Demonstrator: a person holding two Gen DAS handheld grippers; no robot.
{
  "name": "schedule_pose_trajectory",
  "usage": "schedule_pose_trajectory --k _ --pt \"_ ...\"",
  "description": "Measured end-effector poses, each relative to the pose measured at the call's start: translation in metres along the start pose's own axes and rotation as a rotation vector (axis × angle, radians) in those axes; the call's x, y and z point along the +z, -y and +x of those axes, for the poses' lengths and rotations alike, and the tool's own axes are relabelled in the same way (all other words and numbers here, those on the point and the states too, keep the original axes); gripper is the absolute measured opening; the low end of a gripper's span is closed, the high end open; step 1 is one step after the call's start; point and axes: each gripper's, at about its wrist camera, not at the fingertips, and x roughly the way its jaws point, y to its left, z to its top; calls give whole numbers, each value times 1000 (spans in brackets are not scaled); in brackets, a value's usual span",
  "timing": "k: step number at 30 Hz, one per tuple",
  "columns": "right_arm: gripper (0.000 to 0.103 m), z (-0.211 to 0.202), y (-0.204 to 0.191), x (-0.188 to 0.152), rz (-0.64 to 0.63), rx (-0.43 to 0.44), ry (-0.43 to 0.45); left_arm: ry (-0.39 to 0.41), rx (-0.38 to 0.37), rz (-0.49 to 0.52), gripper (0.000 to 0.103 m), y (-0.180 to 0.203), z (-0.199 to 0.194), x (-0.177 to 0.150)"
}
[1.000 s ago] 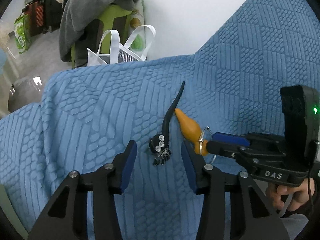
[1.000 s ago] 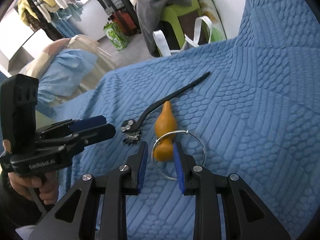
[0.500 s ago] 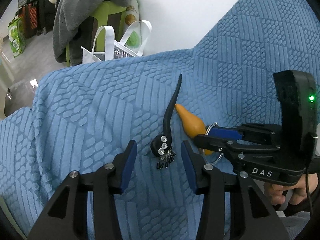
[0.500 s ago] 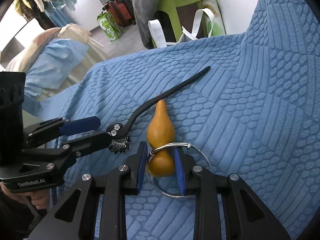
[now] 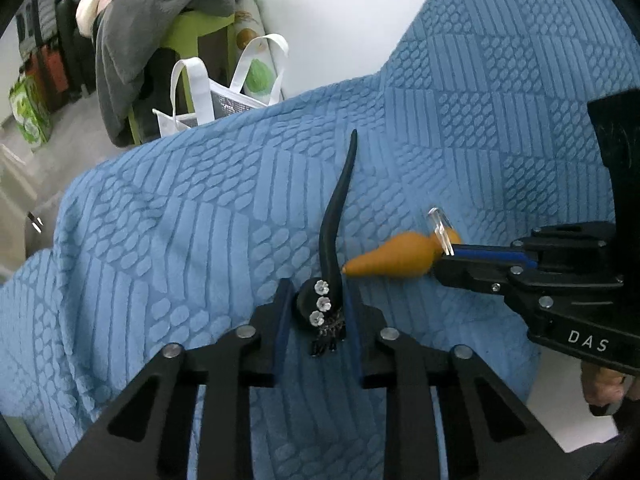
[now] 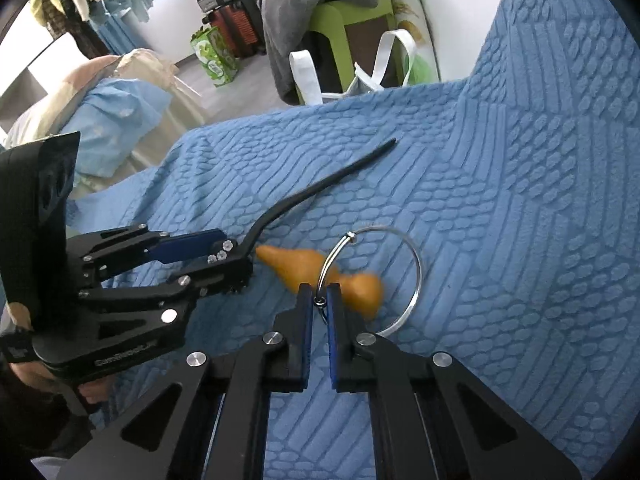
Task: Organize jewelry
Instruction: 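Grasp the black rhinestone hairpin with the left gripper while the right grasps the silver hoop, then carry the hairpin and silver hoop over the green box with both tools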
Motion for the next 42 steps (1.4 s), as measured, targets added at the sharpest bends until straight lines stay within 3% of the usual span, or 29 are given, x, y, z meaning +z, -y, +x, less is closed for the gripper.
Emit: schedule_pose_trajectory --k 3,14,30,42 --pt "3 2 -2 0 -22 3 -13 3 15 11 25 1 -2 -2" --pt "3 -21 -11 1 -32 -9 54 83 -19 -160 25 -22 -40 -9" --pt "3 -89 -42 -3 -37 -39 162 241 13 -221 24 -13 -140 -25" --pt "3 -144 -92 3 -107 -39 261 336 53 -303 24 -22 -221 -44"
